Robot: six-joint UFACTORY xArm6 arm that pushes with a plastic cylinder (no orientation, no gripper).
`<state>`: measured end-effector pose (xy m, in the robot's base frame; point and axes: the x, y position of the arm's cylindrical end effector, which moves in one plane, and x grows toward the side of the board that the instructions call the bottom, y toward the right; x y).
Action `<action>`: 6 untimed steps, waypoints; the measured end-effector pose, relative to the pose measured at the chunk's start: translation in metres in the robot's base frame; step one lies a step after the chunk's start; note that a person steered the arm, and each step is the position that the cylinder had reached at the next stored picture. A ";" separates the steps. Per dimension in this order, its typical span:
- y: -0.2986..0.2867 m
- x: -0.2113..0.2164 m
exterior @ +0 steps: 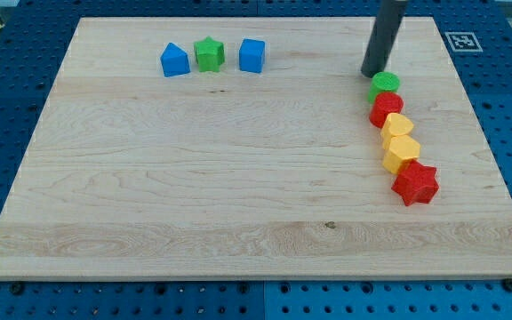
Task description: Slightly push the green star below
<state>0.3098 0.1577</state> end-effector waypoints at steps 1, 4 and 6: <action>-0.053 -0.035; -0.221 -0.062; -0.221 -0.042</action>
